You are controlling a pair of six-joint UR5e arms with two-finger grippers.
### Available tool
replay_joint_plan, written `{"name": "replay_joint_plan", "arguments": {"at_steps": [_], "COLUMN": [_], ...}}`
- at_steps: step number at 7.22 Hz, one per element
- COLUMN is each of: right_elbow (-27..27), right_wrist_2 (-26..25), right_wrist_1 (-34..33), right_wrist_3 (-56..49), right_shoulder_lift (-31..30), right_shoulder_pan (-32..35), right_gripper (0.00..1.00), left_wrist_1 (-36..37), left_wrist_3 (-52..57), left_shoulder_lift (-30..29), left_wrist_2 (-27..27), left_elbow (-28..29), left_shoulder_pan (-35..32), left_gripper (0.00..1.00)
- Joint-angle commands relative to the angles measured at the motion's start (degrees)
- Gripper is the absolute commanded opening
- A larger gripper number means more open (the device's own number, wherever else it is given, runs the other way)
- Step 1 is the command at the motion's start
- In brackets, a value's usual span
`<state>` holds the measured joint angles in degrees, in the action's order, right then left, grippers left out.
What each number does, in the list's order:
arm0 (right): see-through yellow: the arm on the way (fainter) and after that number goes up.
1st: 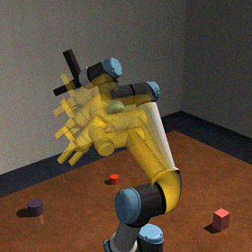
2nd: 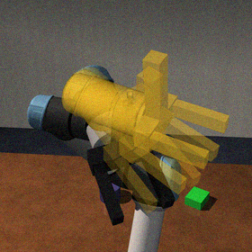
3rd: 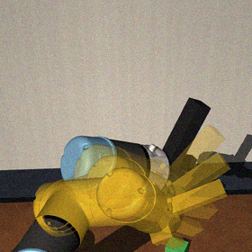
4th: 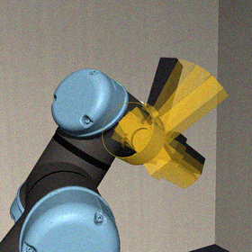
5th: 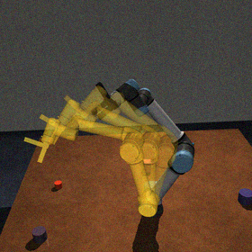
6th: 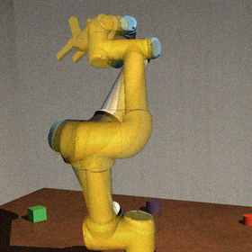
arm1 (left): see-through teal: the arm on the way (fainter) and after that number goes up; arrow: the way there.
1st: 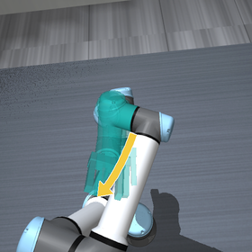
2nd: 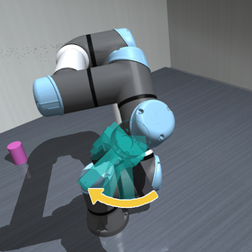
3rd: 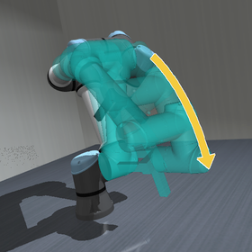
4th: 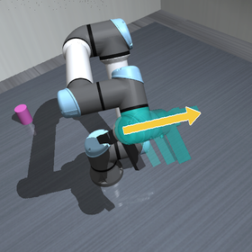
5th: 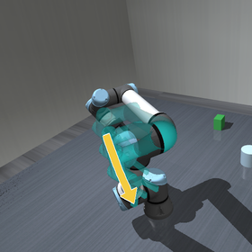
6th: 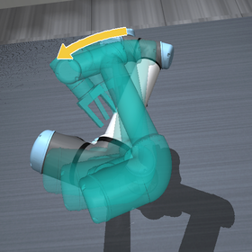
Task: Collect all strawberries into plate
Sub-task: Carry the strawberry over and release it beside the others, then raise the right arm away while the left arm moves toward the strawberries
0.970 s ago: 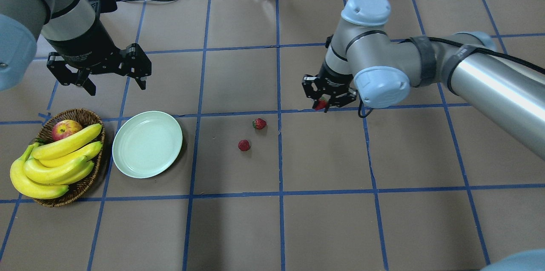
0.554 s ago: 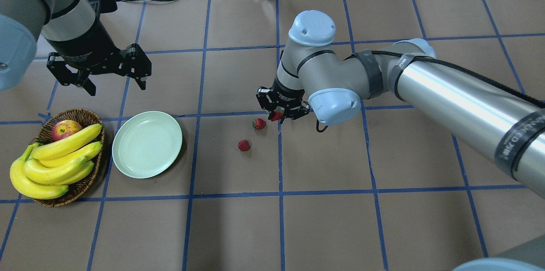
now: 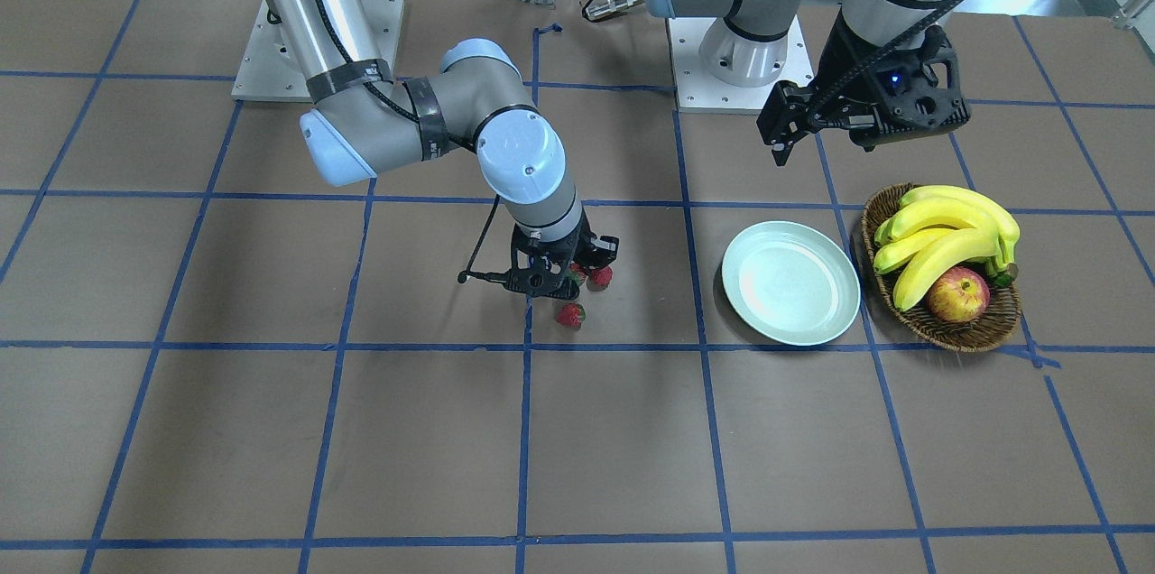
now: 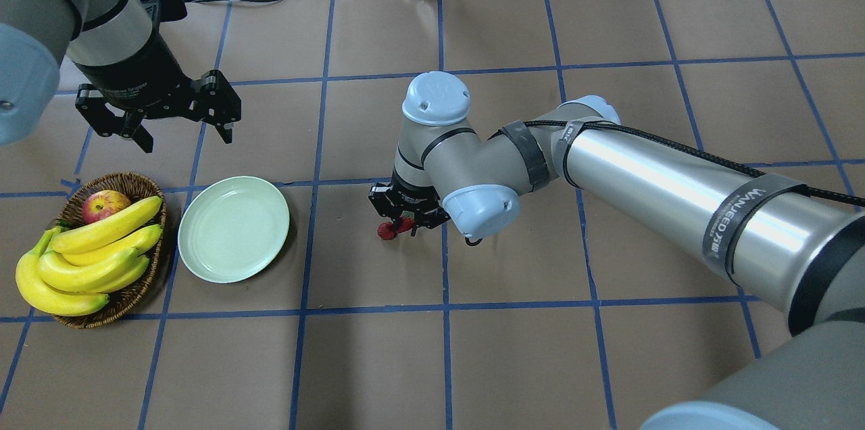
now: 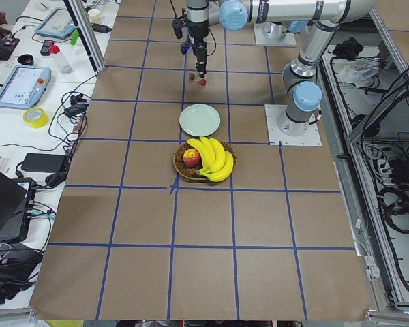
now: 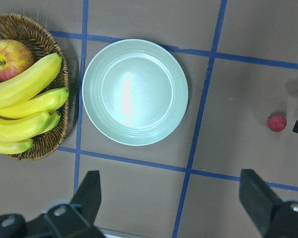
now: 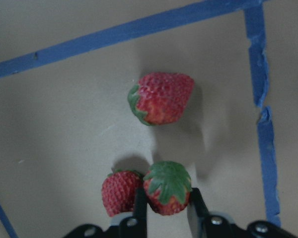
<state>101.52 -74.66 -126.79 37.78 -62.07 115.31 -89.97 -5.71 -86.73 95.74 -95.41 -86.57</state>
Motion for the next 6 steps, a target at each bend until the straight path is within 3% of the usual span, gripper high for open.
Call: {"name": "replay_joint_plan", "arguments": {"at_steps": [1, 3, 5, 6], "right_elbow": [-0.6, -1.0, -1.4, -3.2], "right_wrist_2": [-1.2, -6.6, -11.7, -11.2], "right_wrist_1": [0.1, 1.4, 10.9, 13.1], "right_wrist_3": [-0.5, -4.9, -11.0, -15.2], "right_shoulder_lift": [-2.1, -9.2, -15.5, -18.4], "right_shoulder_pan": [-0.1, -1.7, -8.7, -11.5], "right_gripper": [1.0, 1.0, 1.0, 1.0], "left_wrist_1": [0.1, 0.1, 0.3, 0.5], "left_wrist_3": [0.0, -0.1, -0.1, -0.7], "left_shoulder_lift": [0.1, 0.1, 0.1, -1.1], "left_wrist_2": [0.0, 0.0, 0.1, 0.0], "left_elbow": [-0.3, -0.2, 0.1, -0.3], "left_shoulder_pan": [0.0, 0.0, -0.1, 0.1], "left_gripper": [1.0, 1.0, 1.0, 1.0]}}
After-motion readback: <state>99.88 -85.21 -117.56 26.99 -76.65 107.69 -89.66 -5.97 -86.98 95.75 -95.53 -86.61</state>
